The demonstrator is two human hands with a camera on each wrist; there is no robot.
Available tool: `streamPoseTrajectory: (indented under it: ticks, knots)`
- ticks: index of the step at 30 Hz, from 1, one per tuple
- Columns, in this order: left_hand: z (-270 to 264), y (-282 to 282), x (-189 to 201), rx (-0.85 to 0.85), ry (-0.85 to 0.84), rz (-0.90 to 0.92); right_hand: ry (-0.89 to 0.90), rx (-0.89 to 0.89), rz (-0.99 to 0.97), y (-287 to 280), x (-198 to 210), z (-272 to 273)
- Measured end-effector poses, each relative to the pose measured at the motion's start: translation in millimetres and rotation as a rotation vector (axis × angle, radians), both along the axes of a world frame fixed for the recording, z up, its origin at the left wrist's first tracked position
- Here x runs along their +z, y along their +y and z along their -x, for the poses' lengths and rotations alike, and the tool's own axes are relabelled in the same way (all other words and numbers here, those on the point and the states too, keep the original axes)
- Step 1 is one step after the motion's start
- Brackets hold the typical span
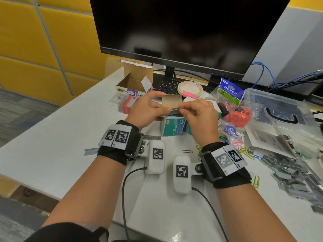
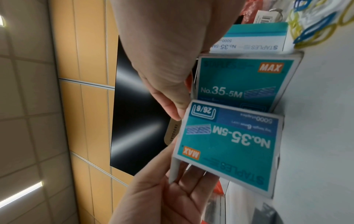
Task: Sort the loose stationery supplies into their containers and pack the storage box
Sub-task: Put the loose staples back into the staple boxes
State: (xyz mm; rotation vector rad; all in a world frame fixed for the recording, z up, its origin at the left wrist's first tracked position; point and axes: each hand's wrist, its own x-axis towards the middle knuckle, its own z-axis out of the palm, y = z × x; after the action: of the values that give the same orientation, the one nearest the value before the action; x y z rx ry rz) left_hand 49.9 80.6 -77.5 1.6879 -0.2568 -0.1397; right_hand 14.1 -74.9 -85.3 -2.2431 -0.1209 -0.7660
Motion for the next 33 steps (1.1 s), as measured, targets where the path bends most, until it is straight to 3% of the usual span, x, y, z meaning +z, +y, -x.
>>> streamPoseTrajectory:
  ticks: [9, 19, 24, 29, 33]
  knots:
    - [0.1, -1.8, 0.2, 0.026, 0.007, 0.015, 0.010, -0.017, -0.061, 0.5, 3.6, 6.4]
    - [0.6, -3.3, 1.1, 0.055, -0.012, -0.005, 0.076, -0.024, 0.080, -1.7, 4.8, 6.2]
    - [0.4, -4.6, 0.4, 0.069, -0.016, -0.011, 0.082, -0.023, 0.043, -2.2, 3.4, 3.8]
    - [0.6, -3.6, 0.1, 0.077, -0.030, 0.008, 0.010, 0.105, 0.022, 1.2, 2.7, 8.2]
    - [1.6, -4.6, 1.6, 0.086, -0.029, -0.008, 0.130, 0.156, 0.029, 1.0, 3.8, 9.3]
